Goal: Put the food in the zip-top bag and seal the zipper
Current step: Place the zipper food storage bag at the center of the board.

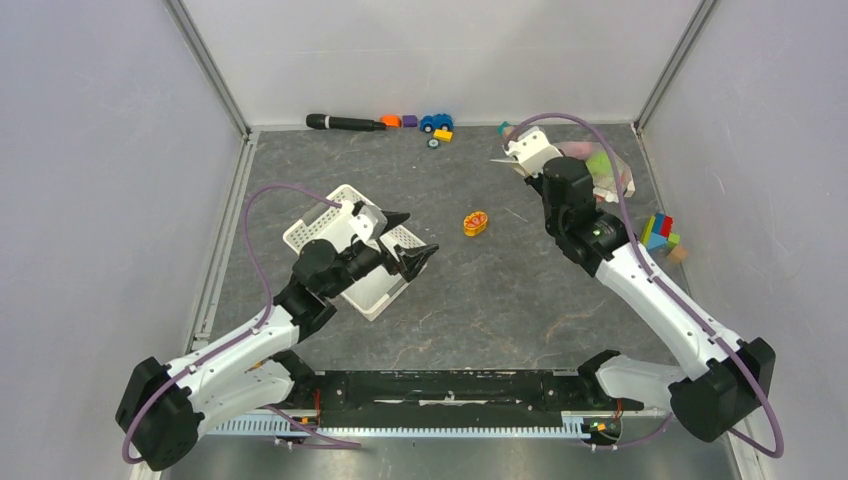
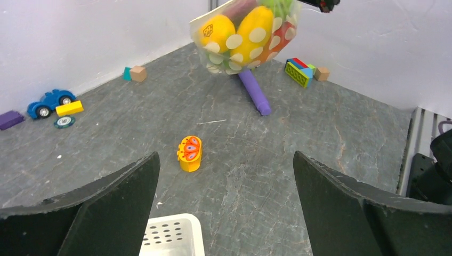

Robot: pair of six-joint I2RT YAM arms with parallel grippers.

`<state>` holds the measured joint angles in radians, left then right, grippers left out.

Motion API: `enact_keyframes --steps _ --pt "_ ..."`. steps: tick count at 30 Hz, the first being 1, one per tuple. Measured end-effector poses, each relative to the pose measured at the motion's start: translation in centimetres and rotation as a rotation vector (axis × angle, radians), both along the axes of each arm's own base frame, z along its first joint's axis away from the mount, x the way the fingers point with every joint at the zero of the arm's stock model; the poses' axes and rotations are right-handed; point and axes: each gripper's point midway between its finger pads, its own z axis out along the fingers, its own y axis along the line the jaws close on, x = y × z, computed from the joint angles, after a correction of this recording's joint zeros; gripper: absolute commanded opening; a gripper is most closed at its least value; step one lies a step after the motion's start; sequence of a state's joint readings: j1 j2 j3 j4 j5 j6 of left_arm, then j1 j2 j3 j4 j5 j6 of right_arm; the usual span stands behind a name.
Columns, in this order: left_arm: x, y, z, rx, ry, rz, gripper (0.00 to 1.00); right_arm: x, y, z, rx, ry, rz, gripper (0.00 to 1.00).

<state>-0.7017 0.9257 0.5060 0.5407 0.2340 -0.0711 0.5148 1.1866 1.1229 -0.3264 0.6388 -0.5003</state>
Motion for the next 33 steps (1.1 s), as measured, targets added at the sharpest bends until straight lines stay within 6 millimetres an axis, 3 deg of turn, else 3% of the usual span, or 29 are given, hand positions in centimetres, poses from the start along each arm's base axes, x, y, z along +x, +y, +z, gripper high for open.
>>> enact_keyframes --steps 3,6,9,13,17,21,23,28,31,33 --pt "0.5 0.5 -0.4 -0.010 0.027 0.041 1.00 0.3 0.1 -0.9 0.016 -0.042 0.002 0.00" --pt "0.9 0.8 -0.7 -0.016 0.054 0.075 1.00 0.3 0.3 -4.7 0.003 0.015 0.001 0.00" --pt "1.0 1.2 -1.0 -0.019 0.072 0.095 1.00 -0.6 1.3 -9.9 -0.012 0.126 0.029 0.05" --pt "0.9 1.5 -1.3 -0.023 0.080 0.106 1.00 -3.2 5.0 -15.2 -0.002 0.260 0.150 0.11" --pt "0.9 1.8 -1.3 -0.026 0.080 0.120 1.00 -6.1 8.5 -18.7 0.071 0.375 0.263 0.21" --pt "0.8 1.8 -1.5 -0.030 0.087 0.120 1.00 -8.8 10.6 -21.6 0.191 0.497 0.337 0.31" --pt "0.8 1.8 -1.6 -0.031 0.093 0.120 1.00 -10.3 11.5 -22.9 0.251 0.559 0.369 0.42" --pt "1.0 2.2 -2.2 -0.023 0.109 0.142 1.00 -13.5 13.5 -24.9 0.373 0.694 0.452 0.58" --pt "1.2 2.6 -2.7 -0.013 0.127 0.172 1.00 -14.6 14.4 -24.6 0.435 0.724 0.500 0.81" --pt "1.5 3.1 -3.1 -0.011 0.153 0.204 1.00 -14.9 15.2 -23.0 0.484 0.700 0.545 0.98"
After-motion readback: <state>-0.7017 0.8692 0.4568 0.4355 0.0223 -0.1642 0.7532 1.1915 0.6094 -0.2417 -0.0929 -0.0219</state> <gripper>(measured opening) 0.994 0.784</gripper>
